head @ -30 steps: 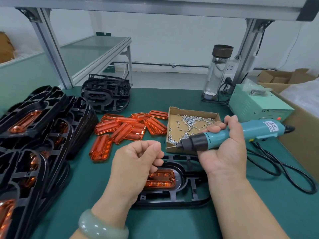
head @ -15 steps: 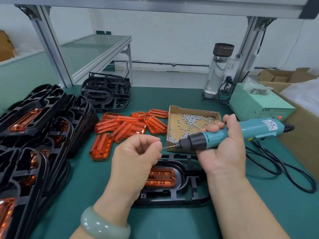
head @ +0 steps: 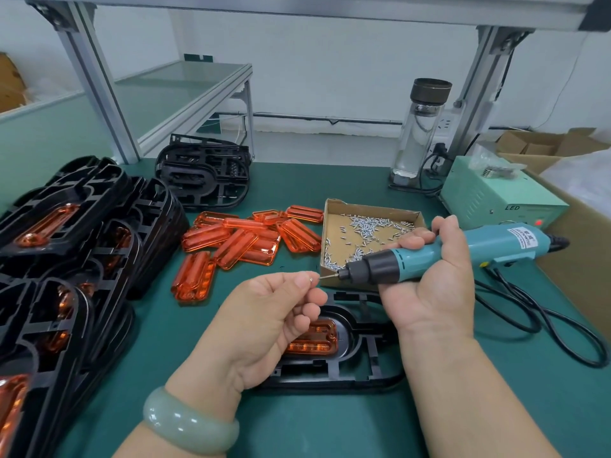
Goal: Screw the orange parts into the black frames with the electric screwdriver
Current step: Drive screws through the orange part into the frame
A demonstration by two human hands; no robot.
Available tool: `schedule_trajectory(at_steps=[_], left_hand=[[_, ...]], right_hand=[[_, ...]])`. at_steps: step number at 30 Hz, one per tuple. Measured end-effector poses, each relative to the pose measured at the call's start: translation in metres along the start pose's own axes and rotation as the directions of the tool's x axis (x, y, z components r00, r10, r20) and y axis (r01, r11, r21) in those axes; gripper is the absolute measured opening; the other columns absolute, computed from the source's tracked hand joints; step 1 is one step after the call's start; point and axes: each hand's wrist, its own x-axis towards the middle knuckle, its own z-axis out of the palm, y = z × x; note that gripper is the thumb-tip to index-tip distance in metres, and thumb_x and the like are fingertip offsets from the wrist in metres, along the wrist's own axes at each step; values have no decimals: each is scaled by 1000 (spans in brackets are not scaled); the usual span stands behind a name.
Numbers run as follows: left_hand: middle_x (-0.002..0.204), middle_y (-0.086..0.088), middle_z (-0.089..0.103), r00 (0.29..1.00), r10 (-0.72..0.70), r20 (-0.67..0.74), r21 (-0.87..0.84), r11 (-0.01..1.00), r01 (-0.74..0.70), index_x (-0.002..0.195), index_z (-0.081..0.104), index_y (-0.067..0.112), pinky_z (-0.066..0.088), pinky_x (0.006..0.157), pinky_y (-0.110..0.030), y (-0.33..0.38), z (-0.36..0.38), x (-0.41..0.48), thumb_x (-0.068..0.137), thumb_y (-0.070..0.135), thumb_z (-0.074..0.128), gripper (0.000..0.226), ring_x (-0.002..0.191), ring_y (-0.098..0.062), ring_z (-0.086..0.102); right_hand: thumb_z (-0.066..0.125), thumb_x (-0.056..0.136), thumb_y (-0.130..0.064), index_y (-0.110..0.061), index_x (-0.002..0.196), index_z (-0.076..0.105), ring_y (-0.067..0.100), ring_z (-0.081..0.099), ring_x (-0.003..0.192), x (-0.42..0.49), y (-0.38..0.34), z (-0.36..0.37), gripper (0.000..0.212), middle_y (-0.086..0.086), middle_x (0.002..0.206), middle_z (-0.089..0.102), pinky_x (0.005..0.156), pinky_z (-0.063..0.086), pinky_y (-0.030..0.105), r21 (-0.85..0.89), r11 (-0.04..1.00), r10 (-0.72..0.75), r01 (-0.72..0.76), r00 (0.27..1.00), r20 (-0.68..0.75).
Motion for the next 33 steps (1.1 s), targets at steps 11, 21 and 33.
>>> schedule_trajectory(at_steps=[11, 21, 33], left_hand=[[63, -5, 65, 999, 21, 34, 17, 1000, -22, 83, 66, 6, 45, 42, -13, -1, -1, 0, 83, 15, 58, 12, 49, -6, 55], [65, -2, 69, 977, 213, 3, 376, 905, -198, 66, 74, 25, 45, 48, -15, -3, -3, 2, 87, 21, 62, 24, 53, -6, 56], [52, 1, 62, 949, 311, -50, 560, 795, -231, 62, 67, 16, 41, 43, -13, -5, 3, 2, 90, 30, 57, 34, 43, -3, 49]], right_hand=[[62, 92, -26, -22, 75, 50, 4, 48, 47, -1, 0, -1, 21, -10, 61, 49, 59, 43, 20, 0, 1000, 1, -1, 1000, 4], [62, 93, -25, -22, 77, 51, 3, 47, 46, -1, 1, -3, 20, -11, 60, 50, 57, 44, 20, -29, 1000, -6, 7, 999, 37], [61, 93, -22, -22, 83, 48, 5, 47, 49, -1, 2, -4, 17, -9, 61, 50, 65, 42, 22, -38, 997, -58, 62, 994, 91]])
